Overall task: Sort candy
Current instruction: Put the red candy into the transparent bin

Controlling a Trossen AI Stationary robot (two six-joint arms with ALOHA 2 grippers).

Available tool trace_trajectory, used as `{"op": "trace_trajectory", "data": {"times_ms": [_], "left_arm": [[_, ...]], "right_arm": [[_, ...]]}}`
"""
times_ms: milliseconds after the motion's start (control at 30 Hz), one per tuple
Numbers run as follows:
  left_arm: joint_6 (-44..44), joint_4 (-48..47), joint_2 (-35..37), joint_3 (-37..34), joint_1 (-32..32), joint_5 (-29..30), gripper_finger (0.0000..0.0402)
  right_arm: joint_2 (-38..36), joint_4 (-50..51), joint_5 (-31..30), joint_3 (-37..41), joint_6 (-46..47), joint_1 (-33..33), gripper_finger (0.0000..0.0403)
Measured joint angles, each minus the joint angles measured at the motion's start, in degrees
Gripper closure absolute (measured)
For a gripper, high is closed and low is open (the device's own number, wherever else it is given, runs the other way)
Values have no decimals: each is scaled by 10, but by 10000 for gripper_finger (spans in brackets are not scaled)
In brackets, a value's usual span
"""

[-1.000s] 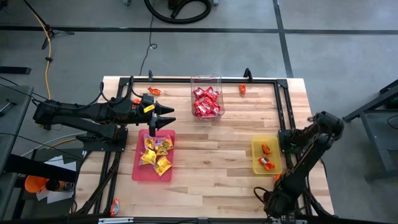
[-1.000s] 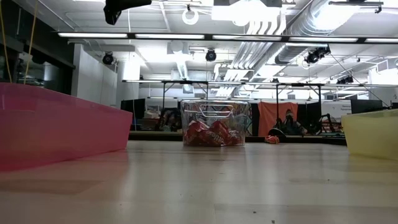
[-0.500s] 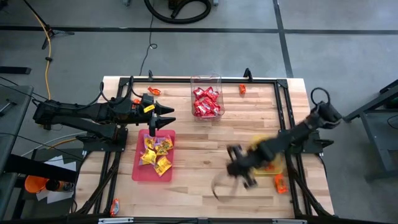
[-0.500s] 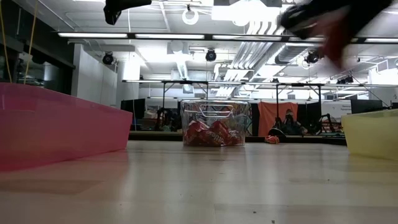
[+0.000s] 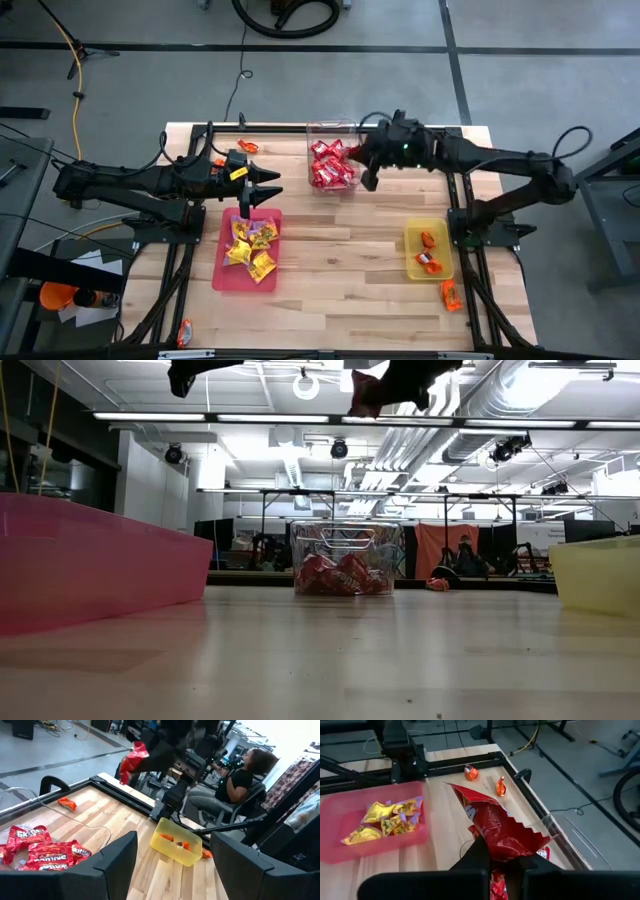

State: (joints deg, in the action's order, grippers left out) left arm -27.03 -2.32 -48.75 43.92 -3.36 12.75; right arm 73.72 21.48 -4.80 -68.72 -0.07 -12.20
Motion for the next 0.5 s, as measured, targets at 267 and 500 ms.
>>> {"op": "trace_trajectory", "data": {"times_ms": [267,500], "left_arm": [[1,17,0,0,0,1,163],[1,25,0,0,0,1,163]], "right_arm": [[47,3,18,2,26,-20,392],[116,-44,20,-5,110,-74,381]]}}
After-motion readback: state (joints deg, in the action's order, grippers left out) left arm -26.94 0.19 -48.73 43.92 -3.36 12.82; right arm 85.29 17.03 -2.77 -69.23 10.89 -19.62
